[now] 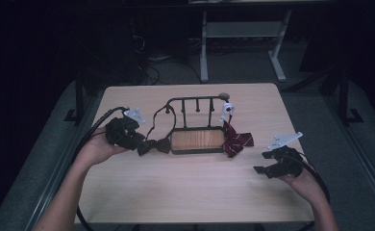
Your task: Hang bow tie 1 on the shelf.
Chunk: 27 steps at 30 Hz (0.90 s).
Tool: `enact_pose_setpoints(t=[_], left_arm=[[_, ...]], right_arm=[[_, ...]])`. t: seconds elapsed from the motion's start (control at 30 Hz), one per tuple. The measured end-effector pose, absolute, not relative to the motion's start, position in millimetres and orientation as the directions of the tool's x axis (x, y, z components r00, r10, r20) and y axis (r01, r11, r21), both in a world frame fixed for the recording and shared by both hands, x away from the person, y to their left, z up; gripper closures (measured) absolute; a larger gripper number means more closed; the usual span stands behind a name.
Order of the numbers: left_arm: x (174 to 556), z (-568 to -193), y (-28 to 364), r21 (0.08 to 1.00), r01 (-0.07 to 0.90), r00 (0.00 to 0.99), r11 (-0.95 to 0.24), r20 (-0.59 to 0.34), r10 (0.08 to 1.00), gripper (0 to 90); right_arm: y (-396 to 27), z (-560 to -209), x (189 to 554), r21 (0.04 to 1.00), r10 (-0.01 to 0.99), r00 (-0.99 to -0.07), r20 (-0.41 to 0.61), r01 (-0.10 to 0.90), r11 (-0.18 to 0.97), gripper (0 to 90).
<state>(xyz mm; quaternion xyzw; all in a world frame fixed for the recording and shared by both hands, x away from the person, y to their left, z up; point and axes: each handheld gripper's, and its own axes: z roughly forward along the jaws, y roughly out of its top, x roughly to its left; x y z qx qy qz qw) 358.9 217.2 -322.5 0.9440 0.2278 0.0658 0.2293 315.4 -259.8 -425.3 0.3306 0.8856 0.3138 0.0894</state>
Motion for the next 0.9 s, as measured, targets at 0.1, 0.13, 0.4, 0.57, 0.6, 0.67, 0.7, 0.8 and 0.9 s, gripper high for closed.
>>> enact_pose_setpoints(t=[0.1,0.13,0.4,0.57,0.6,0.67,0.7,0.8,0.9], left_arm=[[357.2,-326.0,218.0,0.465,0.402,0.887,-0.789,0.017,0.462,64.9],[356.6,-326.9,218.4,0.464,0.402,0.887,-0.789,0.016,0.461,64.9],[352.0,-337.6,220.7,0.469,0.408,0.885,-0.784,0.009,0.466,62.1],[348.9,-344.5,222.6,0.474,0.409,0.885,-0.780,0.004,0.466,60.2],[348.5,-345.2,223.2,0.472,0.408,0.885,-0.781,0.004,0.465,59.6],[347.0,-347.2,223.8,0.479,0.414,0.883,-0.774,-0.003,0.470,58.5],[346.2,-348.1,224.0,0.480,0.411,0.884,-0.776,0.000,0.468,58.0],[344.1,-351.2,223.9,0.482,0.415,0.881,-0.772,-0.002,0.473,56.5],[342.2,-356.2,223.8,0.480,0.413,0.883,-0.774,-0.003,0.469,54.2]], right_arm=[[-259.8,-425.4,315.4,0.615,0.642,-0.766,0.049,0.529,0.585,32.7],[-259.8,-425.3,315.4,0.615,0.642,-0.765,0.049,0.529,0.584,32.7],[-259.9,-426.1,315.8,0.614,0.639,-0.767,0.050,0.528,0.587,32.7],[-259.8,-426.3,315.8,0.613,0.639,-0.768,0.051,0.529,0.587,32.7],[-259.8,-426.4,315.6,0.611,0.640,-0.767,0.053,0.532,0.587,32.7],[-259.9,-426.5,315.6,0.611,0.639,-0.767,0.053,0.531,0.587,32.7],[-259.9,-426.6,315.6,0.611,0.640,-0.767,0.053,0.532,0.587,32.7],[-259.9,-426.8,315.8,0.610,0.639,-0.767,0.053,0.532,0.588,32.6],[-259.6,-427.3,315.9,0.609,0.639,-0.768,0.054,0.532,0.588,32.6]])
